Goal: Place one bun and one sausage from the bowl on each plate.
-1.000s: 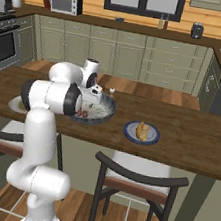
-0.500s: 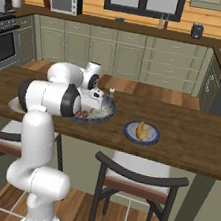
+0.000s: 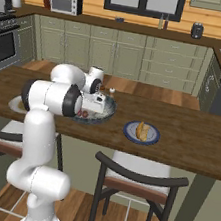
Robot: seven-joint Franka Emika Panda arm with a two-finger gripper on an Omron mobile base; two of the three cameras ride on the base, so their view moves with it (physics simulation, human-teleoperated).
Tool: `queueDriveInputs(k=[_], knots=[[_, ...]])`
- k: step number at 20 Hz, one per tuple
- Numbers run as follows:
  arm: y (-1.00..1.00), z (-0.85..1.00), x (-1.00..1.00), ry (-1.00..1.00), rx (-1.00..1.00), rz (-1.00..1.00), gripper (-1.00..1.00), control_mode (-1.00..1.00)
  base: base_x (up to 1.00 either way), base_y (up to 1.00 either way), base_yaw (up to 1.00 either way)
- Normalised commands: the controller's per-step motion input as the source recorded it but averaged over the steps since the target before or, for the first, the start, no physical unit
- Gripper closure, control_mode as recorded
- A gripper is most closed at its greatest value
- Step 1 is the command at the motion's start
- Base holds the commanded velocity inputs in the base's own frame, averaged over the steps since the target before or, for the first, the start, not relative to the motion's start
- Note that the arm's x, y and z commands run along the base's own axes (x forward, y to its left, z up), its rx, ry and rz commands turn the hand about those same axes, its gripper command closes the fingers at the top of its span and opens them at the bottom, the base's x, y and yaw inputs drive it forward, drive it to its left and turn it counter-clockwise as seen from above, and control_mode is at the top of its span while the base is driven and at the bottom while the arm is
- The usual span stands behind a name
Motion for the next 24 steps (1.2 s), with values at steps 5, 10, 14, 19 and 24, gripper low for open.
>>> queueDriveInputs(k=[5, 10, 14, 19, 24], knots=[[0.00, -0.28, -0.08, 0.00, 0.00, 0.00, -1.00, -1.00, 0.00, 0.00, 0.00], [0.00, 0.00, 0.00, 0.00, 0.00, 0.00, -1.00, -1.00, 0.00, 0.00, 0.00], [0.00, 0.00, 0.00, 0.00, 0.00, 0.00, 1.00, -1.00, 0.00, 0.00, 0.00], [0.00, 0.00, 0.00, 0.00, 0.00, 0.00, 1.00, -1.00, 0.00, 0.00, 0.00], [-0.03, 0.47, -0.15, 0.00, 0.00, 0.00, 1.00, -1.00, 0.00, 0.00, 0.00]])
